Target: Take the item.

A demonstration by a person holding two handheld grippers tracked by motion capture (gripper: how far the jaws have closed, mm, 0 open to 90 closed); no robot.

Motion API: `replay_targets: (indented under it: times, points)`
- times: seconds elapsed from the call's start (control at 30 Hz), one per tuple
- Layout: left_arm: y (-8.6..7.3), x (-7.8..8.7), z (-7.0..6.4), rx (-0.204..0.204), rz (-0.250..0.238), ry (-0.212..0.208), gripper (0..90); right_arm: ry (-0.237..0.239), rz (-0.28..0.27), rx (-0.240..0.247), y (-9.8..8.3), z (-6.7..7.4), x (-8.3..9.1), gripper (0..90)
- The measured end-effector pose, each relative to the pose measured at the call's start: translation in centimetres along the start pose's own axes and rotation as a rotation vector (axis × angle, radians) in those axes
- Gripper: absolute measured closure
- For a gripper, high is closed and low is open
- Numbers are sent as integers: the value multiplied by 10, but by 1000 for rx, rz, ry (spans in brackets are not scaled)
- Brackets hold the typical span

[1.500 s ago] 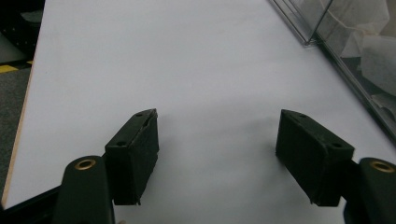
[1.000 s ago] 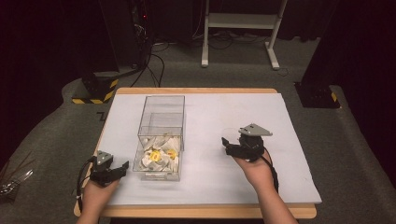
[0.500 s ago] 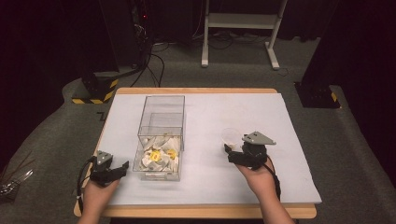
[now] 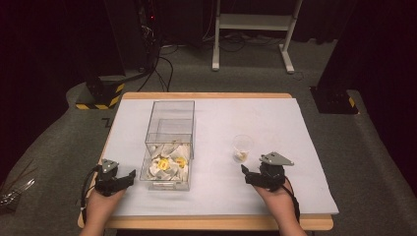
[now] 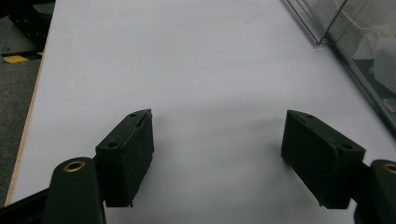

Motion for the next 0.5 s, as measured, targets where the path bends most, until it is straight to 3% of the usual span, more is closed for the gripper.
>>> replay_targets:
  times: [0.17,0.27,0.33,0.5]
  points:
    - [0,1,0,-3,3,-3,238,2,12,-16,-14,-4,0,172]
    - [-1,2,2,-20,31,-37,144,-5,26,-25,-21,-3,-2,182]
    - [-1,5,2,-24,36,-55,146,-2,37,-31,-27,-3,-4,186]
    - [-2,16,0,-46,6,-81,142,9,61,-31,-33,-3,-8,196]
Point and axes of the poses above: each handheld gripper's, and its own axes: x roughly backward along the jaws, y roughly out of its top, z roughly to its left, the point moved 1 cm from there along -x, roughly forward along the jaws, and after that the axes turned 9 degrees about x, right-handed, at the moved point
